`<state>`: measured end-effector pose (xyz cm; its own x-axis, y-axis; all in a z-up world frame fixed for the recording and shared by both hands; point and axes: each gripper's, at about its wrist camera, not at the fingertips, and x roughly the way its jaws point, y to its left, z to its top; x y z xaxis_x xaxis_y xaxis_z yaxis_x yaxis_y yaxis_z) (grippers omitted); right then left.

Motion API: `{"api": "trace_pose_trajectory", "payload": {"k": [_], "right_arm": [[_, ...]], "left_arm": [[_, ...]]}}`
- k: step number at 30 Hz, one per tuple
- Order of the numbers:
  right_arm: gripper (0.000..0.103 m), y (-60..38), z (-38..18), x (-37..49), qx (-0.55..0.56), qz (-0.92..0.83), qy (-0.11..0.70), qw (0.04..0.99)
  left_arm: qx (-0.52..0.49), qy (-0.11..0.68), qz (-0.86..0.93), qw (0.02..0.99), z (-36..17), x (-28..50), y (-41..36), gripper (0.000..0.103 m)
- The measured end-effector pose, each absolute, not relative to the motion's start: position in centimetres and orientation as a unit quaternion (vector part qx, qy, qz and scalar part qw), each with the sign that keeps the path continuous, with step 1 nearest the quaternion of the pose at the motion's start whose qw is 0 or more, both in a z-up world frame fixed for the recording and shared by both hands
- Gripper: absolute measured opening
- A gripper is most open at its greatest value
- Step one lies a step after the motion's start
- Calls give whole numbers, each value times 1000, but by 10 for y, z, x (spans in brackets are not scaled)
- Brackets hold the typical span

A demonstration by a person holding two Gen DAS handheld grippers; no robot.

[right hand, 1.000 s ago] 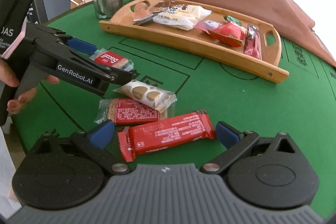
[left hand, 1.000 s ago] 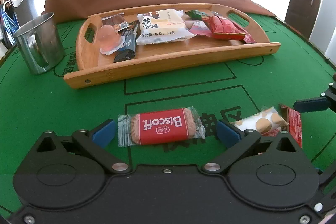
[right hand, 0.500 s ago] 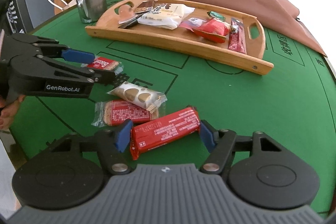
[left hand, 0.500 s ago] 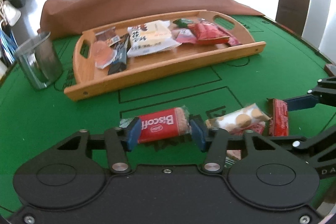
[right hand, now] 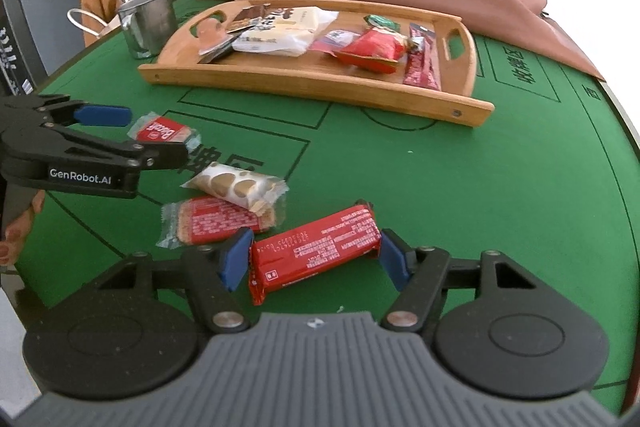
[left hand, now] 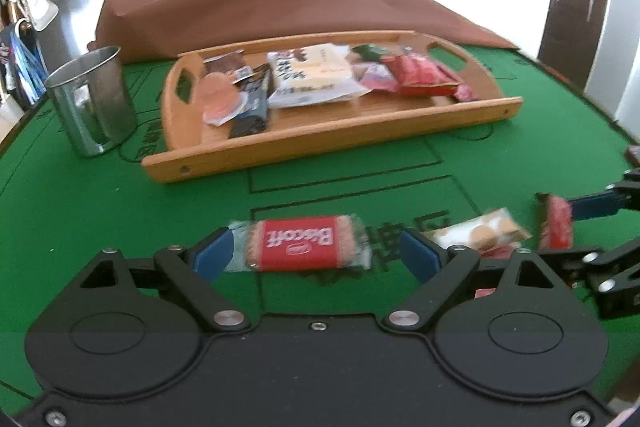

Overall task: Organize snacks
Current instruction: 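Carry the Biscoff pack and red wafer bar over the tray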

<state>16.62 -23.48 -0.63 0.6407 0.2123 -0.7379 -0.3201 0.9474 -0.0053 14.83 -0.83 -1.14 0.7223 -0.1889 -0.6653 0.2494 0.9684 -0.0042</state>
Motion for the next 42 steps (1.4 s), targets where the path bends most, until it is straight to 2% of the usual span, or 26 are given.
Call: {"api": "trace_pose_trajectory", "payload": {"k": [2, 7, 9, 10, 11, 13, 30, 42], "right_arm": [[70, -236, -7, 166, -65, 145, 398, 903], [70, -236, -7, 167, -65, 144, 396, 904], [70, -235, -8, 167, -66, 144, 395, 905], [70, -235, -8, 167, -66, 144, 395, 905], [70, -236, -8, 167, -65, 144, 395, 905], [70, -237, -7, 166, -60, 144, 396, 905], [70, -243, 13, 175, -46, 131, 381, 914], [70, -251, 46, 227, -12, 104, 366, 925]], "left_arm": [[44, 364, -109, 924, -16, 152, -7, 96], [16, 376, -102, 921, -22, 159, -2, 98], [23, 374, -104, 921, -22, 160, -6, 91], [34, 364, -106, 925, -21, 157, -9, 74], [31, 359, -116, 925, -19, 155, -10, 65], [39, 362, -114, 924, -17, 154, -15, 63], [48, 346, -120, 929, 7, 154, -18, 62], [16, 331, -106, 937, 43, 208, -10, 62]]}}
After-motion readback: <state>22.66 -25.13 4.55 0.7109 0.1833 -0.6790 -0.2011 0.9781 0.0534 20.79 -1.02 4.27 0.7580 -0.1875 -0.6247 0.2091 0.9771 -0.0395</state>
